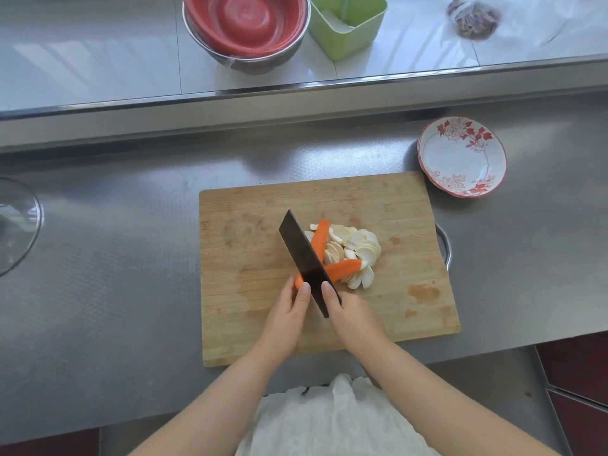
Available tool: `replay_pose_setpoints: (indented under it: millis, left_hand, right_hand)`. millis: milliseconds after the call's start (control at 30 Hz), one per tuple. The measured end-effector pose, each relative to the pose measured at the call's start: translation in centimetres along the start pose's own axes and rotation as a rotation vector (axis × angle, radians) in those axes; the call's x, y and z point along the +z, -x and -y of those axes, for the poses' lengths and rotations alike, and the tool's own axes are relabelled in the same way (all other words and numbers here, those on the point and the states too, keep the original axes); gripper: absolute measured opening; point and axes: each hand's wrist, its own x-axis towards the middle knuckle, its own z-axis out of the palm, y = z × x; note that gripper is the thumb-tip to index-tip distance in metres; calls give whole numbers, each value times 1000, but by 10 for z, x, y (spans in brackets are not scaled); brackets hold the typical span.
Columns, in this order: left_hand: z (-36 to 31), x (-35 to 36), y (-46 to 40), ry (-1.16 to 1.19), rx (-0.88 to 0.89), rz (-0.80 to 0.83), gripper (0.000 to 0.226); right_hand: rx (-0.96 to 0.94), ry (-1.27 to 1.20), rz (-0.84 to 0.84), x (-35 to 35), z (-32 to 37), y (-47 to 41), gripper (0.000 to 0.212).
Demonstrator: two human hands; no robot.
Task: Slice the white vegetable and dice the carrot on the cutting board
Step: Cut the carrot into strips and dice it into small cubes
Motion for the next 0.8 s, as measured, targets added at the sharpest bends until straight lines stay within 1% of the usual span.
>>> replay_pose_setpoints:
  millis: [67, 100, 133, 167, 200, 267, 300, 400, 433, 467, 500, 533, 567, 600, 633, 700, 733, 767, 800]
  left_hand:
    - [4, -2, -1, -93, -7, -16, 23]
    - [6, -4, -1, -200, 29, -51, 34]
    - [4, -6, -1, -353, 84, -85, 45]
    - [7, -8, -2, -541, 130, -109, 51]
    - [9, -9, -4, -715, 138, -125, 54]
    - [9, -12, -7, -985, 130, -170, 54]
    - [9, -12, -10, -1057, 178, -210, 53]
    - [4, -16, -11, -1181, 373, -280, 40]
    - [3, -18, -12, -1185, 390, -231, 33]
    - [7, -20, -15, -1168, 419, -217, 30]
    - [10, -22, -15, -1116, 439, -154, 33]
    - [15, -23, -15, -1040, 474, -135, 34]
    - [19, -23, -14, -919, 495, -150, 31]
    - [20, -22, -11, -774, 477, -182, 27]
    - [22, -20, -9, -601, 403, -183, 25]
    - [22, -12, -2, -239, 178, -117, 25]
    - [20, -8, 1, -117, 77, -105, 28]
    - [18, -4, 3, -26, 9, -100, 35]
    - [17, 0, 5, 62, -56, -97, 47]
  right_hand:
    - [-13, -11, -5, 1, -3, 0, 60]
    - [-15, -21, -7, 1, -5, 0, 60]
    - [-14, -33, -9, 2, -6, 0, 61]
    - [-15, -45, -12, 1, -7, -1, 62]
    - [-8, -55, -13, 1, -8, -2, 62]
    - [4, -58, -11, -1, -9, -3, 63]
    - [6, -51, -10, -1, -10, -3, 64]
    - [16, -27, -6, -4, -12, -5, 64]
    - [13, -28, -5, -5, -12, -5, 63]
    - [10, -28, -1, -6, -12, -5, 62]
    - [5, -28, 2, -6, -12, -4, 61]
    - [-2, -26, 7, -6, -12, -4, 60]
    - [-15, -20, 9, -7, -12, -3, 59]
    - [-21, -10, 13, -7, -12, -2, 56]
    - [-26, 10, 16, -7, -13, -1, 52]
    - [-28, 82, 25, -8, -13, 3, 44]
    - [-31, 125, 29, -8, -14, 4, 40]
    - [-37, 166, 32, -7, -14, 6, 35]
    - [-40, 202, 38, -7, -15, 8, 30]
